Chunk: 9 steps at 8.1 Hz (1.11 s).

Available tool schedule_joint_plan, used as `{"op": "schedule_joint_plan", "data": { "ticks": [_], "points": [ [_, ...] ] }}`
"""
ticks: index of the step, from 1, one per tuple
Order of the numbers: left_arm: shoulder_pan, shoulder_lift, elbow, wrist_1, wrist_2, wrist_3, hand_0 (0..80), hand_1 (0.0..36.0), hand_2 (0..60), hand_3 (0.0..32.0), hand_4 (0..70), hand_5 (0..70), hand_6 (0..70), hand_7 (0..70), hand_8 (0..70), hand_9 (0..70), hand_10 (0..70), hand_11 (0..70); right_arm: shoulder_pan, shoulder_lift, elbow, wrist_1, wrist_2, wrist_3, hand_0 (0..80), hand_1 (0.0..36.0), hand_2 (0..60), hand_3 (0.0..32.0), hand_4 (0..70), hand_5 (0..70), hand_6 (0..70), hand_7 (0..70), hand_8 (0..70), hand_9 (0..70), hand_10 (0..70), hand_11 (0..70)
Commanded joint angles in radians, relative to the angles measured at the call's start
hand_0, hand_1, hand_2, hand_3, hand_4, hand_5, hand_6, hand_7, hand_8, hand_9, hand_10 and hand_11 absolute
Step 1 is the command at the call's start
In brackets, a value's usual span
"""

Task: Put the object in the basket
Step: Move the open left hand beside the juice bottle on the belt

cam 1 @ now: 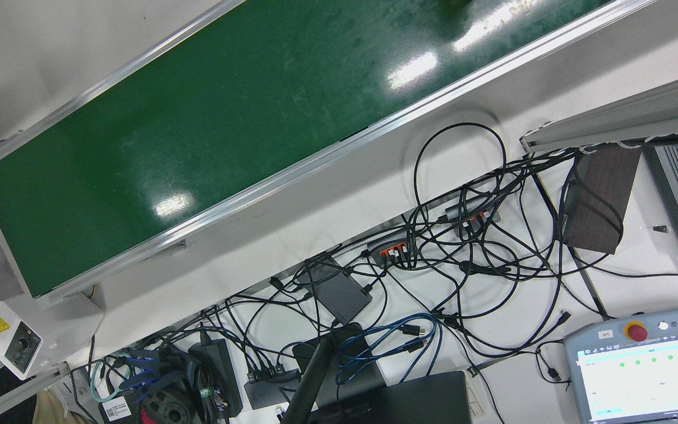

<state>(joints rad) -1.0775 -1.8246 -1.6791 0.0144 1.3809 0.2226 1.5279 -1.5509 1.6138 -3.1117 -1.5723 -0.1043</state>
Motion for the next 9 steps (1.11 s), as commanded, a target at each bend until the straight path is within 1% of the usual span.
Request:
{"op": "schedule_joint_plan", "data": {
  "ticks": [1,2,3,4,6,7,9],
  "points": [
    [0.031,-0.036,0.007,0.028,0.0,0.046,62.8,12.0,0.0,0.0,0.0,5.3,0.0,0.0,0.0,0.0,0.0,0.0,0.0,0.0,0.0,-0.001,0.0,0.0,0.0,0.0,0.0,0.0,0.0,0.0,0.0,0.0,0.0,0.0,0.0,0.0],
    [0.059,-0.048,0.03,0.03,-0.008,0.049,62.7,12.0,0.0,0.0,0.0,5.6,0.0,0.0,0.0,0.0,0.0,0.0,0.0,0.0,0.0,0.001,0.0,0.0,0.0,0.0,0.0,0.0,0.0,0.0,0.0,0.0,0.0,0.0,0.0,0.0],
    [0.092,-0.089,0.074,0.03,-0.017,0.047,62.6,11.9,0.0,0.0,0.0,4.6,0.0,0.0,0.0,0.0,0.0,0.0,0.0,0.0,0.0,0.001,0.0,0.0,0.0,0.0,0.0,0.0,0.0,0.0,0.0,0.0,0.0,0.0,0.0,0.0],
    [0.096,-0.122,0.088,0.036,-0.016,0.046,62.4,11.8,0.0,0.0,0.0,5.9,0.0,0.0,0.0,0.0,0.0,0.0,0.0,0.0,0.0,-0.001,0.0,0.0,0.0,0.0,0.0,0.0,0.0,0.0,0.0,0.0,0.0,0.0,0.0,0.0],
    [0.094,-0.157,0.084,0.062,-0.016,0.035,62.9,11.9,0.0,0.0,0.0,5.4,0.0,0.0,0.0,0.0,0.0,0.0,0.0,0.0,0.002,0.001,0.0,0.0,0.0,0.0,0.0,0.0,0.0,0.0,0.0,0.0,0.0,0.0,0.0,0.0],
    [0.094,-0.165,0.084,0.065,-0.016,0.035,63.7,12.3,0.0,0.0,0.0,6.9,0.0,0.0,0.0,0.0,0.0,0.0,0.0,0.0,0.0,0.001,0.0,-0.002,0.0,0.0,0.0,0.0,0.0,0.0,0.0,0.0,0.0,0.0,0.0,0.0],
    [0.094,-0.167,0.081,0.065,-0.014,0.034,64.1,12.4,0.0,0.0,0.0,6.7,0.0,0.0,0.0,0.0,0.0,0.0,0.0,0.0,0.0,0.001,0.0,0.0,0.0,0.0,0.0,0.0,0.0,0.0,0.0,0.0,0.0,0.0,0.0,0.0]
  ]
}}
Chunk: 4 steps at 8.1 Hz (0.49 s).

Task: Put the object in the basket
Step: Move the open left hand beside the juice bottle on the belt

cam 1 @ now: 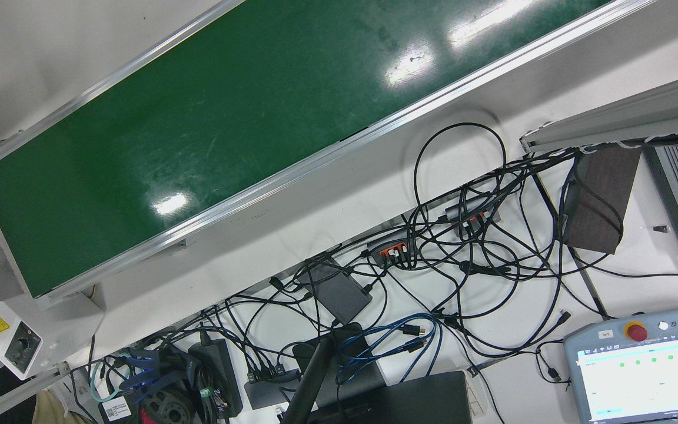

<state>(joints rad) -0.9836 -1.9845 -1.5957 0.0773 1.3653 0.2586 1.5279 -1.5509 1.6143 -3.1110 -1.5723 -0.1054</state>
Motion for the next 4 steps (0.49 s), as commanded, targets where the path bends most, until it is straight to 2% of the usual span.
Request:
{"op": "schedule_joint_plan", "data": {
  "ticks": [1,4],
  "points": [
    [0.0,-0.007,-0.013,0.001,0.011,-0.002,63.8,12.4,0.0,0.0,0.0,7.0,0.0,0.0,0.0,0.0,0.0,0.0,0.0,0.0,-0.001,-0.001,0.0,0.001,0.0,0.0,0.0,0.0,0.0,0.0,0.0,0.0,0.0,0.0,0.0,0.0],
    [-0.001,-0.004,-0.039,-0.004,0.012,-0.019,64.1,12.4,0.0,0.0,0.0,6.4,0.0,0.0,0.0,0.0,0.0,0.0,0.0,0.0,-0.001,-0.001,0.0,0.001,0.0,0.0,0.0,0.0,0.0,0.0,0.0,0.0,0.0,0.0,0.0,0.0]
  ]
}}
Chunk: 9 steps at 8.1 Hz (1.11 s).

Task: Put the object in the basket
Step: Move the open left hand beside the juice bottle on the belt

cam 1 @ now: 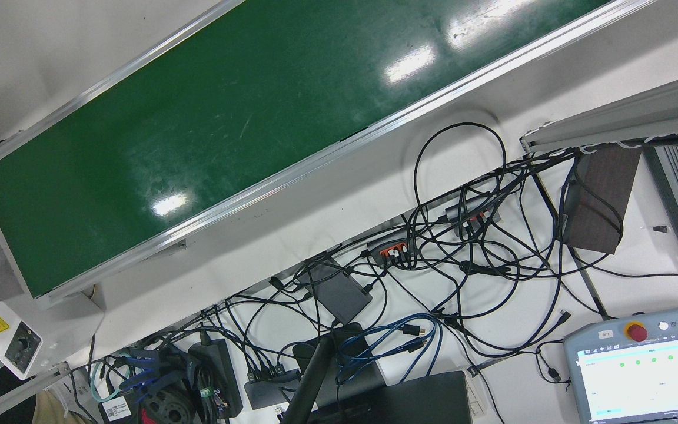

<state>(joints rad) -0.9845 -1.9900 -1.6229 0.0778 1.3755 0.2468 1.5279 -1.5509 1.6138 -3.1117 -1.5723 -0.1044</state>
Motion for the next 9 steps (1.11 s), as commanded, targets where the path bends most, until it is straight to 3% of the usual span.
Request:
{"op": "schedule_joint_plan", "data": {
  "ticks": [1,6,8,9],
  "points": [
    [0.003,0.002,-0.014,-0.006,0.002,-0.007,64.3,12.5,0.0,0.0,0.0,6.8,0.0,0.0,0.0,0.0,0.0,0.0,0.0,0.0,0.0,0.001,0.0,0.0,0.0,0.0,0.0,0.0,0.0,0.0,0.0,0.0,0.0,0.0,0.0,0.0],
    [0.004,-0.003,-0.021,-0.009,0.002,-0.011,65.3,12.8,0.0,0.0,0.0,10.2,0.0,0.0,0.0,0.0,0.0,0.0,0.0,0.0,0.002,-0.001,0.0,0.0,0.0,0.0,0.0,0.0,0.0,0.0,0.0,0.0,0.0,0.0,0.0,0.0],
    [-0.005,0.008,-0.018,-0.042,-0.016,-0.067,67.5,13.1,0.0,0.0,0.0,13.7,0.0,0.0,0.0,0.0,0.0,0.0,0.0,0.0,0.0,-0.001,0.0,-0.001,0.0,0.0,0.0,0.0,0.0,0.0,0.0,0.0,0.0,0.0,0.0,0.0],
    [-0.002,0.007,-0.02,-0.04,-0.059,-0.107,75.5,14.0,0.0,0.0,0.0,19.4,0.0,0.0,0.0,0.0,0.7,3.2,0.0,0.0,0.0,-0.001,0.0,0.0,0.0,0.0,0.0,0.0,0.0,0.0,0.0,0.0,0.0,0.0,0.0,0.0]
  ]
}}
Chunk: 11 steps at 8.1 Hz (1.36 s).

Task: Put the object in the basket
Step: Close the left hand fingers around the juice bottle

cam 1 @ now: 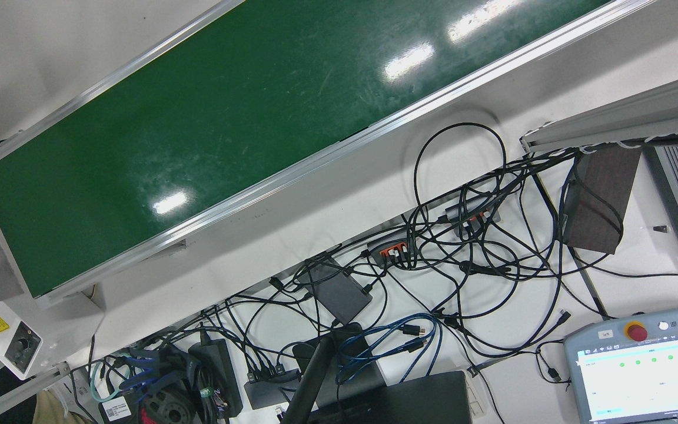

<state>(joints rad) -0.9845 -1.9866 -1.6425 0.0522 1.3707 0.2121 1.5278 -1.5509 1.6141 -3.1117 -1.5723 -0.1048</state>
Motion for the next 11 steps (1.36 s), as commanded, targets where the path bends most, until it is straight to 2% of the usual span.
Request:
{"op": "schedule_joint_plan", "data": {
  "ticks": [1,2,4,5,6,7,9,11],
  "points": [
    [-0.003,0.006,-0.002,-0.012,-0.086,-0.103,80.0,20.0,0.0,0.0,57.2,41.6,11.1,26.9,17.4,27.6,34.4,50.6,0.0,0.0,0.0,0.001,0.0,0.0,0.0,0.0,0.0,0.0,0.0,0.0,0.0,0.0,0.0,0.0,0.0,0.0],
    [-0.005,0.011,-0.006,-0.012,-0.088,-0.109,80.0,23.9,58.8,0.0,70.0,70.0,70.0,70.0,70.0,70.0,70.0,70.0,0.0,0.0,0.0,0.001,0.0,0.0,0.0,0.0,0.0,0.0,0.0,0.0,0.0,0.0,0.0,0.0,0.0,0.0],
    [-0.003,0.011,-0.051,0.029,-0.088,-0.1,65.3,30.4,60.0,0.0,70.0,70.0,70.0,70.0,70.0,70.0,70.0,70.0,0.0,0.0,0.0,-0.001,0.0,0.0,0.0,0.0,0.0,0.0,0.0,0.0,0.0,0.0,0.0,0.0,0.0,0.0],
    [0.0,0.008,-0.122,0.126,-0.088,-0.092,62.9,32.8,60.0,0.0,70.0,70.0,70.0,70.0,70.0,70.0,70.0,70.0,0.0,0.0,0.0,0.001,0.0,0.0,0.0,0.0,0.0,0.0,0.0,0.0,0.0,0.0,0.0,0.0,0.0,0.0],
    [0.001,0.008,-0.172,0.185,-0.079,-0.092,61.5,33.7,60.0,0.0,70.0,70.0,70.0,70.0,70.0,70.0,70.0,70.0,0.0,0.0,0.0,0.001,0.0,0.0,0.0,0.0,0.0,0.0,0.0,0.0,0.0,0.0,0.0,0.0,0.0,0.0],
    [0.006,0.006,-0.206,0.211,-0.062,-0.092,61.2,33.0,60.0,0.0,70.0,70.0,70.0,70.0,70.0,70.0,70.0,70.0,0.0,0.0,0.001,-0.001,0.0,-0.001,0.0,0.0,0.0,0.0,0.0,0.0,0.0,0.0,0.0,0.0,0.0,0.0],
    [0.007,0.005,-0.267,0.221,0.014,-0.06,61.2,34.4,60.0,0.0,70.0,70.0,70.0,70.0,70.0,70.0,70.0,70.0,0.0,0.0,0.001,-0.001,0.0,0.0,0.0,0.0,0.0,0.0,0.0,0.0,0.0,0.0,0.0,0.0,0.0,0.0],
    [0.035,0.008,-0.328,0.238,0.054,-0.034,61.7,32.4,60.0,0.0,70.0,70.0,70.0,70.0,70.0,70.0,70.0,70.0,0.0,0.0,0.0,0.001,0.0,-0.001,0.0,0.0,0.0,0.0,0.0,0.0,0.0,0.0,0.0,0.0,0.0,0.0]
  ]
}}
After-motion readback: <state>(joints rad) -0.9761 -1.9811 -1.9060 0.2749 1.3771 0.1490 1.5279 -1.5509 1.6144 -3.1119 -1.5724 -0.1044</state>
